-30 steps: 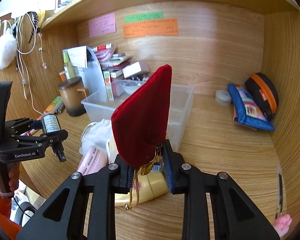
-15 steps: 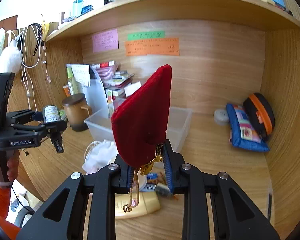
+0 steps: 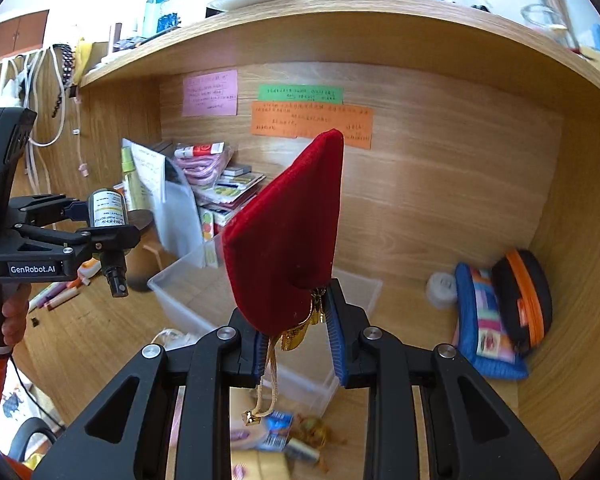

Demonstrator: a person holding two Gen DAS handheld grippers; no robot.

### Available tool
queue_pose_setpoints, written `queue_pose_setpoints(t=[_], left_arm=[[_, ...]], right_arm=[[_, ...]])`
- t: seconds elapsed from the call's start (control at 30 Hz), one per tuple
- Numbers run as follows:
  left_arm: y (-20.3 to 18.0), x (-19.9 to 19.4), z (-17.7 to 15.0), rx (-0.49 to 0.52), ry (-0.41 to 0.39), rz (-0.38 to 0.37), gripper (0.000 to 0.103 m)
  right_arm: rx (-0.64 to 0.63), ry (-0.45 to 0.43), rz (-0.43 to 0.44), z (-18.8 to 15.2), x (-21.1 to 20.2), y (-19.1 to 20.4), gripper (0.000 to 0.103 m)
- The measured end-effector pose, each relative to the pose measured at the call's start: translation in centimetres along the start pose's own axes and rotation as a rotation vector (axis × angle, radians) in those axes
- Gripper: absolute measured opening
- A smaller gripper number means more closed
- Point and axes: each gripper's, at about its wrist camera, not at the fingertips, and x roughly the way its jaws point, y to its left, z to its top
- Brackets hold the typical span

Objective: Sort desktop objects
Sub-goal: 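Lift and carry the bottle and pouch with both tools toward the clear plastic box, then lower the bottle and pouch into the clear box and open both tools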

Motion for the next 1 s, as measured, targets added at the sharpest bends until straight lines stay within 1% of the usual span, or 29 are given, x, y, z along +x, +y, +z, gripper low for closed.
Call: queue_pose_setpoints(t=[0.17, 0.3, 0.6, 0.8, 1.0], left_arm=[[-0.1, 2.5, 1.4, 0.012, 0.023, 0.001, 0.064], [-0.4, 5.2, 1.8, 0.029, 0.060, 0.006, 0.064], [0.0, 10.6, 1.3, 0.034, 0.156, 0.003, 0.064], [0.1, 13.2, 0.8, 0.044, 0.211, -0.011, 0.064], [-0.2, 15.3, -0.1, 0.074, 0.282, -0.025, 0.064]], right_arm=[[-0.040, 0.028, -0.013, 1.8, 2.8, 0.3, 0.023], [-0.065, 0.067, -0.012, 2.0, 5.1, 0.2, 0.023], [-0.100, 0.178, 0.001, 1.4, 10.8, 0.3, 0.023], [-0.115, 0.235, 0.009, 1.0, 13.1, 0.0, 0.023], [-0.152, 0.318, 0.011, 0.1, 15.3, -0.3, 0.023]])
